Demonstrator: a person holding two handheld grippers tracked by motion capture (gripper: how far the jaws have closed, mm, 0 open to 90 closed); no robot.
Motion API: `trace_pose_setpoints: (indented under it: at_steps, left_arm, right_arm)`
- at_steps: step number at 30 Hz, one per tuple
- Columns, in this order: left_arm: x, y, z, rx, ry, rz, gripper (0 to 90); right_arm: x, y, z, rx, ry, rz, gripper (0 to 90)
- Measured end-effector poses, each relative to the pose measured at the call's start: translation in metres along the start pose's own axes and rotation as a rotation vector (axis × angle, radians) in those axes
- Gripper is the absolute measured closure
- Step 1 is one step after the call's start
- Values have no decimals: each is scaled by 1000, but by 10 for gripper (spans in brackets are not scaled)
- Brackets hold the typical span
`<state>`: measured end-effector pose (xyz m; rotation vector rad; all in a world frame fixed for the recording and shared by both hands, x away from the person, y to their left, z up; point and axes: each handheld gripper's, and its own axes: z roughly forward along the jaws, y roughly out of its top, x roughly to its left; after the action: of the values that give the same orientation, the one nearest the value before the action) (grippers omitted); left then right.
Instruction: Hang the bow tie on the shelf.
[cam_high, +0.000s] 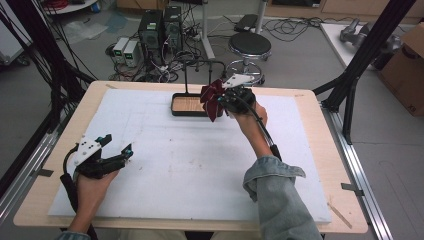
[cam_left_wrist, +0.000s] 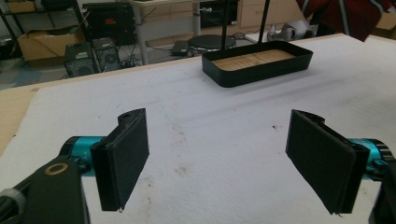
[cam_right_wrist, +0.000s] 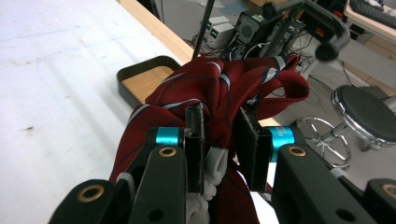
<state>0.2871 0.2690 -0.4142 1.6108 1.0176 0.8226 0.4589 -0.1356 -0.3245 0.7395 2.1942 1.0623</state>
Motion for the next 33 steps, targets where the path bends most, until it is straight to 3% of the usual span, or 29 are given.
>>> trace_pose_setpoints:
  at_steps: [7,10,14,16,26,33]
  left_arm:
    - [-2,-1,2,6,-12,1,216]
    - [-1,-1,2,6,-15,4,216]
    - [-2,-1,3,5,-20,2,216]
    - [-2,-1,3,6,-22,3,215]
    - [-3,-2,4,8,-26,7,216]
    - [-3,-2,4,9,-28,6,216]
  right_arm:
    - [-6,7,18,14,-55,-6,742]
    - [-11,8,21,20,-76,17,743]
    - [-13,12,23,32,-87,16,742]
    - [-14,15,22,10,-110,0,743]
    - [-23,17,25,2,-138,31,742]
    - [-27,21,33,32,-116,37,742]
